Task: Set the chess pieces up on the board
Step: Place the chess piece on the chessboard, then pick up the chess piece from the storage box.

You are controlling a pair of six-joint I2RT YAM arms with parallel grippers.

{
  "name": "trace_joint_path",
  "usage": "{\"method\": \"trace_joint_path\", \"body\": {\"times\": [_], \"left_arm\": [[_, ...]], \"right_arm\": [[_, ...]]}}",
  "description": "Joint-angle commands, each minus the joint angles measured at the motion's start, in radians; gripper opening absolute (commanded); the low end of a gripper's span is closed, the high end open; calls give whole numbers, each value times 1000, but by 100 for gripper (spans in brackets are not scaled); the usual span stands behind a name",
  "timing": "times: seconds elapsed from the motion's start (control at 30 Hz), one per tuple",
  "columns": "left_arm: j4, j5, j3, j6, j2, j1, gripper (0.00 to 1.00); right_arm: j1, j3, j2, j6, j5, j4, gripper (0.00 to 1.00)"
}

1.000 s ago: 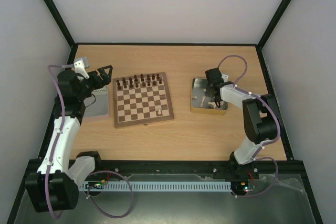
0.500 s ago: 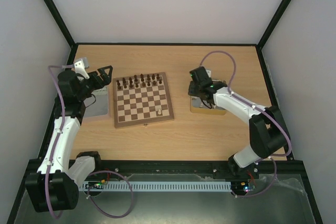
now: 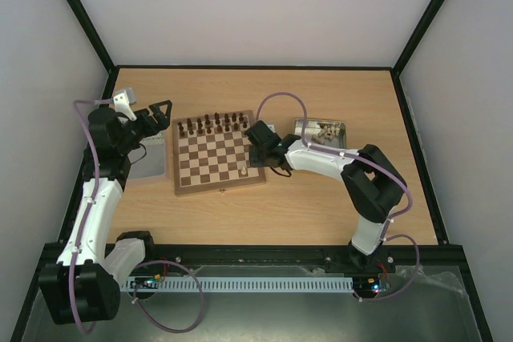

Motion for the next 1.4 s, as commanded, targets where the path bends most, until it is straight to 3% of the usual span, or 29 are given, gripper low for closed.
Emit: {"method": "trace_joint_path", "body": {"times": [0.0,0.37,0.67,0.87,1.17,1.37], "left_arm": [[24,10,-13,-1,-14,-5,100],[24,8,-13,-2,-12,-5,100],[23,8,-11,-1,-11,-5,100],[18,7,-8,4,-12,-5,100],[8,2,-7,11,-21,-6,100],[9,2,-6,12,-23,-9,100]], "right_arm": [[30,49,34,14,-10,15,9],[57,72,93,15,-25,28,11],[57,101,68,14,-19,15,27],[44,96,-26,14,106,-5,32],[-182,-64,-221,9,208,-12,33],[-351,-158,-249,-62,140,2,37]]}}
